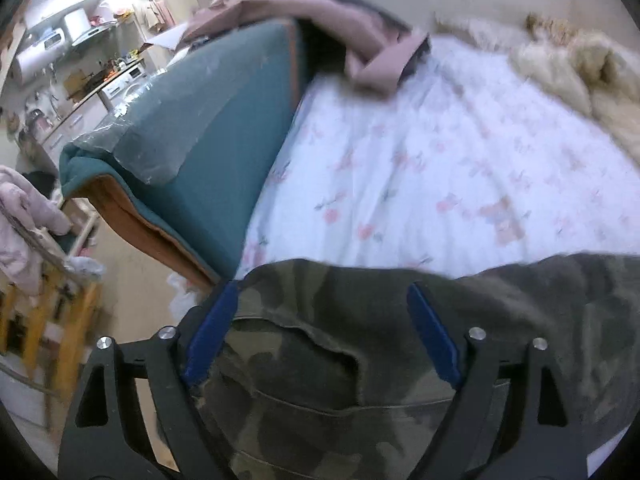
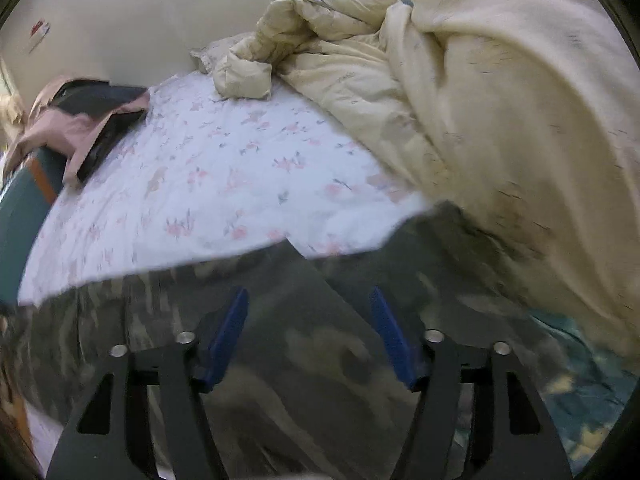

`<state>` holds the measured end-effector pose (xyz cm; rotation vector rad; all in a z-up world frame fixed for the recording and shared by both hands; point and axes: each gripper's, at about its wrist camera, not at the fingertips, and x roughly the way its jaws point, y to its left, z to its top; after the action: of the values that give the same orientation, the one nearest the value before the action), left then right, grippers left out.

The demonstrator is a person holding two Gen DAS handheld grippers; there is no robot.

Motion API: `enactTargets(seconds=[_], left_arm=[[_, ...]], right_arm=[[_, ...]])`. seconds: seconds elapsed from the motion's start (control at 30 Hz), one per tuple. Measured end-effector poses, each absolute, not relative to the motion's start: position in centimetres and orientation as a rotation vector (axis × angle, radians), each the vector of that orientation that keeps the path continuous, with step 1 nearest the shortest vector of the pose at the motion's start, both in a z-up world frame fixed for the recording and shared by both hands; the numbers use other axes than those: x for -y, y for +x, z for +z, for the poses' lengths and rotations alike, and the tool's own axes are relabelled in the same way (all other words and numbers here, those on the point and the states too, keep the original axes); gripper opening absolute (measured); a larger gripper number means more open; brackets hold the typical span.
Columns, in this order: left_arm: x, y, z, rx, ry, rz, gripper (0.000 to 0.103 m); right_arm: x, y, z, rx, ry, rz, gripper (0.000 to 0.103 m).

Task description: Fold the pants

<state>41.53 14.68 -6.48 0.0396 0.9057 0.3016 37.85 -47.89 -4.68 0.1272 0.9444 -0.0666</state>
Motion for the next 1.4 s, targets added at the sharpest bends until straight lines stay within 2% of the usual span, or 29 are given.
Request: enactTargets(seconds=[0.3, 0.37, 0.4, 0.43, 0.47, 0.5, 0.67, 0.73, 0.77, 0.8, 0.83, 0.87, 1.07, 1.2, 1.3, 1.4], left_arm=[[-15.1, 39.6, -8.2, -1.018, -0.021, 0.261, 0.092], [-15.4, 39.0, -8.2, -1.018, -0.031, 0.259, 0.092], [-15.4, 38.5, -8.3, -1.017, -0.03, 0.258, 0.092], [-15.6, 38.3, -8.4, -1.021, -0.026, 0.261, 0.092], [-15.7, 38.1, -8.4, -1.025, -0.025, 0.262, 0.092], [-16.0, 37.9, -8.4, -1.027, -0.027, 0.26, 0.092], [-16.8, 36.8, -8.2, -1.012, -0.026, 0.269, 0.092], [-17.1, 36.5, -8.2, -1.007, -0.042, 0.286, 0.092], [-17.1, 36.4, -8.2, -1.005, -0.056, 0.288, 0.092], [-17.1, 36.3, -8.2, -1.006, -0.063, 0.286, 0.092], [-17.0, 36.3, -8.3, -1.007, -0.063, 0.284, 0.092], [-16.8, 36.3, -8.5, -1.01, -0.056, 0.282, 0.092], [-16.9, 36.2, -9.4, -1.043, -0.055, 0.292, 0.092], [-17.6, 35.2, -8.7, -1.041, -0.06, 0.296, 0.092], [-18.2, 34.4, -8.0, -1.026, -0.042, 0.305, 0.092], [-18.7, 34.2, -8.2, -1.038, -0.047, 0.315, 0.092]], right_arm=[[40.3, 35.1, -10.9, -1.059, -0.108, 0.101, 0.073], [39.3, 35.3, -12.4, -1.079, -0.161, 0.106, 0.069], [39.0, 35.5, -12.9, -1.076, -0.204, 0.098, 0.061], [39.0, 35.7, -13.1, -1.078, -0.238, 0.081, 0.032], [39.5, 36.1, -12.9, -1.081, -0.237, 0.072, 0.008], [40.3, 36.5, -12.4, -1.075, -0.207, 0.08, 0.003], [50.0, 40.2, -5.4, -0.963, 0.034, -0.089, 0.002], [55.2, 41.4, -3.1, -0.911, 0.167, -0.225, 0.006], [57.8, 41.7, -2.0, -0.875, 0.231, -0.273, 0.014], [59.3, 41.7, -1.4, -0.863, 0.235, -0.323, 0.025], [60.0, 41.6, -1.0, -0.858, 0.22, -0.359, 0.05], [60.4, 41.3, -0.8, -0.852, 0.202, -0.385, 0.063], [58.9, 38.1, -2.1, -0.843, 0.017, -0.482, 0.065], [61.3, 38.6, -0.8, -0.859, -0.017, -0.572, 0.065], [62.7, 38.3, 0.2, -0.88, 0.102, -0.483, 0.065], [60.8, 38.0, -2.0, -0.967, 0.273, -0.197, 0.069]])
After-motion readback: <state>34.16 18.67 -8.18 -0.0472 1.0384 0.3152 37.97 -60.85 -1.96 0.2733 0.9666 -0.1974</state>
